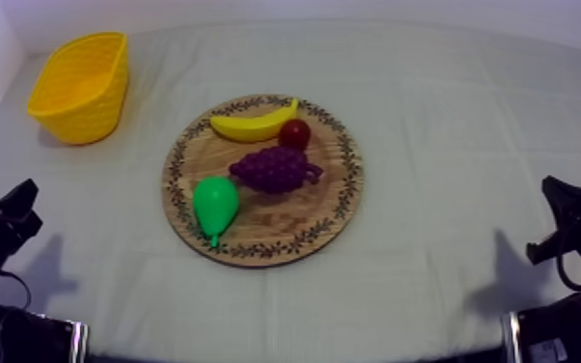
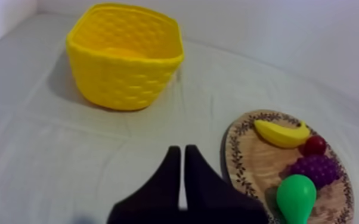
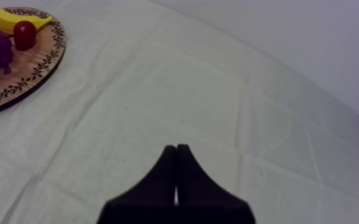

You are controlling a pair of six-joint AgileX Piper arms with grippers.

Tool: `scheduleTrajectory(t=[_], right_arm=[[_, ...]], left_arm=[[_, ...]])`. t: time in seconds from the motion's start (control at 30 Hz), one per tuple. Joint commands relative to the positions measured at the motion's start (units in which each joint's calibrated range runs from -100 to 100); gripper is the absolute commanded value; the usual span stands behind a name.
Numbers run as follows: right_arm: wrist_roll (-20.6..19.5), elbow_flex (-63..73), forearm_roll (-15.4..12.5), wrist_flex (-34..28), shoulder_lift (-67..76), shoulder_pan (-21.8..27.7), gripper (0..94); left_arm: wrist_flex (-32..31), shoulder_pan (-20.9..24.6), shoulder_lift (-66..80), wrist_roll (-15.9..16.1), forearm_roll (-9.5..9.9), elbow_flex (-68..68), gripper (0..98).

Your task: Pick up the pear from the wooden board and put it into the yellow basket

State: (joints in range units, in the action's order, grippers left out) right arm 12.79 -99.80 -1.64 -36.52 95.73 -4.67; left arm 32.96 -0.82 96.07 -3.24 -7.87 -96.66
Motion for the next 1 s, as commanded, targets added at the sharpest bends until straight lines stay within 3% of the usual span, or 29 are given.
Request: scheduleTrajectory(t=[0.0, 0.4, 0.7, 0.97], right_arm=[[-0.02, 0.02, 0.01, -0.02, 0.03, 0.00, 0.2], [-0.02, 0.02, 0.01, -0.02, 0.03, 0.00, 0.2], [-0.02, 0.02, 0.01, -0.02, 0.03, 0.00, 0.2], [-0.02, 0.02, 0.01, -0.02, 0.03, 0.00, 0.2]], left_arm=[[0.96, 0.04, -3.62, 2.91, -1.51, 1.99, 0.0], [11.95, -0.15, -22.10, 7.32, -2.74, 20.21, 0.0], [26.76, 0.55, -37.07, 7.63, -2.63, 37.59, 0.0], [39.68, 0.67, -49.93, 5.80, -1.40, 52.27, 0.0]])
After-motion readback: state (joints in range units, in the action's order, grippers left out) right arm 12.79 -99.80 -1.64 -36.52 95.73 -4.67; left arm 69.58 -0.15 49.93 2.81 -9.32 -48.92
